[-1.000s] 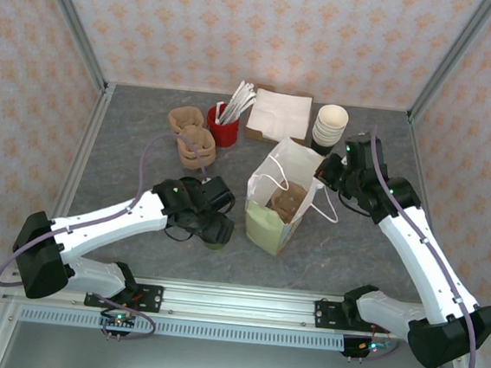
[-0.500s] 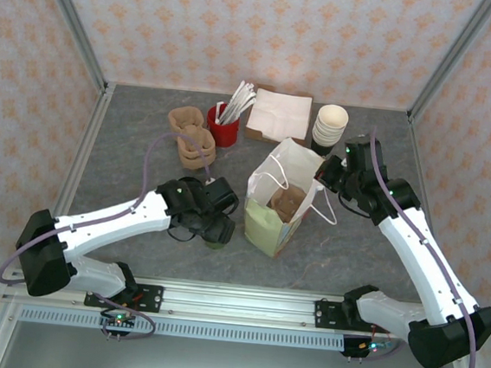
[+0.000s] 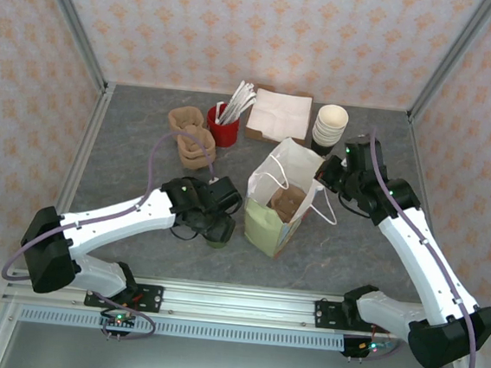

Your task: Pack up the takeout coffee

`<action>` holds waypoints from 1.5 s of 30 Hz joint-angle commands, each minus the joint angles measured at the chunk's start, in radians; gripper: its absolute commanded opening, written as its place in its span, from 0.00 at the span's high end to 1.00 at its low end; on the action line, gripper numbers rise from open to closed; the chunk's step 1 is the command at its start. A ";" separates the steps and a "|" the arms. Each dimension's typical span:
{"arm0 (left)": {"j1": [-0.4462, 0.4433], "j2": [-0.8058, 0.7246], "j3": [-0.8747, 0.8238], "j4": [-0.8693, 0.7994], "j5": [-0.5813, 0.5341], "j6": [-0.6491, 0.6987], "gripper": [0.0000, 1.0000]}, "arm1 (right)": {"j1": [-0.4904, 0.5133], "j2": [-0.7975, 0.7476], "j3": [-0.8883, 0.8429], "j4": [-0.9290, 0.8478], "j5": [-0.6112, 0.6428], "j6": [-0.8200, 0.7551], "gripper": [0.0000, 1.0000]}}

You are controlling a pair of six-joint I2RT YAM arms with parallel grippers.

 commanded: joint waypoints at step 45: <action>-0.123 0.371 1.292 -0.347 -0.140 0.117 0.43 | 0.066 0.101 0.006 0.214 0.010 0.160 1.00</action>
